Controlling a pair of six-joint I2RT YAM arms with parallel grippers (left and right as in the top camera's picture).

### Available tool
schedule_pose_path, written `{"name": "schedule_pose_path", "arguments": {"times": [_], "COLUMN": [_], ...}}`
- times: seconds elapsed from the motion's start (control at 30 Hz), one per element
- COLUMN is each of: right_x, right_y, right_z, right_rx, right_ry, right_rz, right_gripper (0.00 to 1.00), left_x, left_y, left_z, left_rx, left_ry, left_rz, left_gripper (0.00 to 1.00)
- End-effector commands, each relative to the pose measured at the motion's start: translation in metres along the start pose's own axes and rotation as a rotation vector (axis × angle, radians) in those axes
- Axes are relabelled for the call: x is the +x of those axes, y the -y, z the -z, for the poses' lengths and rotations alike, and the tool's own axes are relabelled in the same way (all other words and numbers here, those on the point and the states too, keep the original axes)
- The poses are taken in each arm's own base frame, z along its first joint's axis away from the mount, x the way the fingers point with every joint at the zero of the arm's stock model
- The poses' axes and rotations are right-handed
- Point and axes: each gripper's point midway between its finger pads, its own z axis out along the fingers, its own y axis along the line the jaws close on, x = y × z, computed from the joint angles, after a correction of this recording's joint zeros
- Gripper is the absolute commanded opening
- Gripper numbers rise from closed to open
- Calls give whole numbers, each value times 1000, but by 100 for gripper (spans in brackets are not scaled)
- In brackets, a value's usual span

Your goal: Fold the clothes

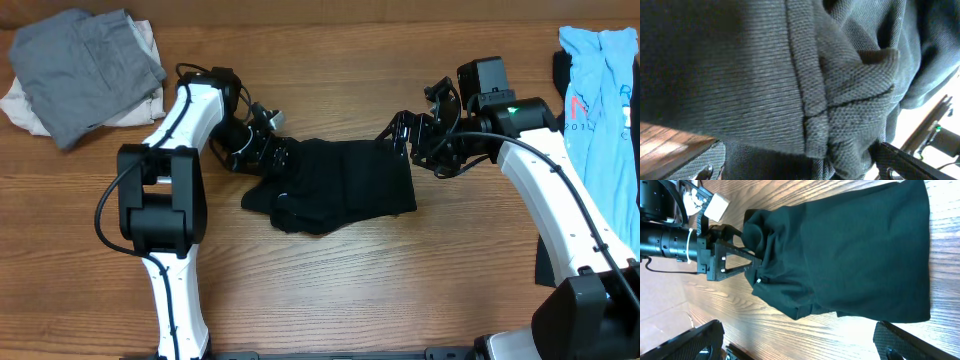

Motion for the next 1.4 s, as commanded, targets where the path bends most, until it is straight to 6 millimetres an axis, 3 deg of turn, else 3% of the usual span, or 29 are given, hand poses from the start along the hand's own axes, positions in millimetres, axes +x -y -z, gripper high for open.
{"name": "schedule_pose_path", "arguments": {"times": [0.0, 0.13, 0.27, 0.57, 0.9, 1.03, 1.17, 1.23, 1.3, 1.33, 1.37], "right_x": [-4, -4, -4, -4, -5, -4, -4, -4, -4, -4, -4], "right_y": [-5, -5, -5, -4, -4, -4, -4, -4, -4, -4, -4], "right_z": [7, 7, 7, 7, 7, 7, 7, 7, 7, 7, 7], "right_rx": [-7, -6, -6, 1, -1, 0, 1, 0, 0, 1, 1], "right_ry": [27, 27, 27, 29, 32, 30, 30, 31, 30, 30, 30], "right_rz": [21, 22, 21, 21, 23, 21, 22, 22, 22, 22, 22], "right_gripper": [100, 100, 100, 100, 100, 100, 100, 100, 100, 100, 100], "left_x": [35, 40, 49, 58, 44, 37, 36, 35, 33, 32, 32], "left_y": [-41, -39, -51, -46, -41, -39, -37, -36, -36, -36, -40], "left_z": [-54, -55, -52, -50, -58, -62, -64, -65, -66, -66, -65], "left_rx": [-106, -122, -207, -168, -175, -196, -204, -210, -215, -218, -243], "left_ry": [-197, -226, -280, -326, -264, -235, -229, -224, -215, -210, -206], "left_rz": [-3, -9, -32, -125, -68, -12, 42, 76, 96, 107, 133], "left_gripper": [100, 100, 100, 100, 98, 72, 64, 47, 15, 6, 4]}}
